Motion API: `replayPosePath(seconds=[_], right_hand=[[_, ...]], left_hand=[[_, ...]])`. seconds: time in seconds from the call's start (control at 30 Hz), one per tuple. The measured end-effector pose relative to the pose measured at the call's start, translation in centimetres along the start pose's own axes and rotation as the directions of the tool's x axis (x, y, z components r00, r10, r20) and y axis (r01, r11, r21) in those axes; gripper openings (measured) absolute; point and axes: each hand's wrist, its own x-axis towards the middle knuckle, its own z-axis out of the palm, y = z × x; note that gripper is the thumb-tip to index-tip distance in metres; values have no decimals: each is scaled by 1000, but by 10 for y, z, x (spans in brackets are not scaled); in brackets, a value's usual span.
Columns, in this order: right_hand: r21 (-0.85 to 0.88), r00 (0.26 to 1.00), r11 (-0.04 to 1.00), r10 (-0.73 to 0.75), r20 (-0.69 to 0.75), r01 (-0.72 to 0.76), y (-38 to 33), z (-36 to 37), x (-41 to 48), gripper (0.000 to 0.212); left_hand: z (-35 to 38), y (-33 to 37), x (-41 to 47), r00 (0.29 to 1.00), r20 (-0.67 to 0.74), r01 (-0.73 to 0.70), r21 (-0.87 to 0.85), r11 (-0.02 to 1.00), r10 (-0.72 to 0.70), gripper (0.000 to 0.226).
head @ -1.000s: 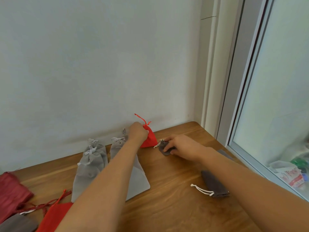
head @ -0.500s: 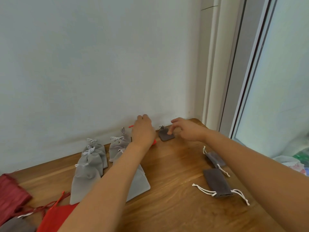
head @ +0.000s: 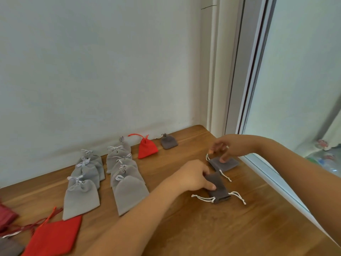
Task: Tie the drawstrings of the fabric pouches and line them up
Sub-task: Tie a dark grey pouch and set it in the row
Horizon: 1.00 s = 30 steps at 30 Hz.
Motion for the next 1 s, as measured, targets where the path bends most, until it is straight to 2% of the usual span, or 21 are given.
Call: replayPosePath(seconds=[0.03, 0.1, 0.13, 0.2, 0.27, 0.3, 0.37, 0.5, 0.57, 0.67, 0.73, 0.77, 0.83, 0.9, 0.97, 1.0], right_hand=[[-1, 1000, 1000, -4, -11, 4, 1, 1, -2, 36], [10, 999, 1000, -7, -37, 7, 1, 4, -4, 37], [13, 998, 1000, -11, -60, 12, 1, 6, -4, 37], [12, 995, 1000, -14, -101, 15, 0, 10, -5, 38], [11, 994, 1000, 3, -112, -2, -1, 13, -6, 42], [4, 994, 1000, 12, -108, -11, -2, 14, -6, 43], [0, 996, 999, 32, -82, -32, -4, 17, -6, 39], [-45, 996, 995, 82, -44, -84, -9, 19, -5, 16], [-36, 994, 994, 103, -44, -105, -12, 21, -4, 20], [50, 967, 987, 160, -198, -153, -19, 27, -2, 32], [149, 889, 971, 230, -397, -185, -25, 32, -1, 32], [220, 835, 961, 259, -485, -171, -28, 35, 0, 34], [387, 769, 922, 268, -581, -29, -33, 39, 3, 36], [529, 803, 834, 205, -560, 157, -43, 43, 1, 27], [548, 862, 796, 66, -502, 259, -50, 50, 2, 25], [524, 862, 795, 5, -508, 304, -51, 55, 4, 27]], left_hand=[[-6, -1, -1, 1000, 23, 15, -33, 999, -14, 27], [-22, -7, -4, 995, 43, 103, -276, 956, -95, 10], [-33, -12, -5, 988, 41, 149, -448, 881, -146, 8], [-52, -22, -9, 966, 22, 190, -731, 655, -256, 20], [-63, -34, -11, 938, -14, 167, -858, 486, -347, 23], [-65, -38, -13, 925, -17, 161, -887, 434, -379, 25], [-62, -44, -13, 900, -8, 184, -900, 395, -436, 31], [-45, -46, -12, 862, 14, 198, -929, 311, -507, 35], [-39, -45, -10, 852, 6, 174, -946, 273, -523, 32], [-32, -43, -9, 864, -40, 78, -974, 212, -501, 26], [-30, -40, -10, 873, -90, -8, -985, 170, -479, 18], [-28, -38, -10, 877, -107, -40, -988, 152, -469, 14], [-24, -34, -10, 883, -143, -101, -988, 117, -446, 11], [-20, -30, -9, 887, -180, -158, -984, 88, -424, 11], [-14, -27, -8, 894, -218, -195, -976, 98, -390, 11], [-12, -25, -8, 898, -232, -199, -972, 125, -375, 13]])
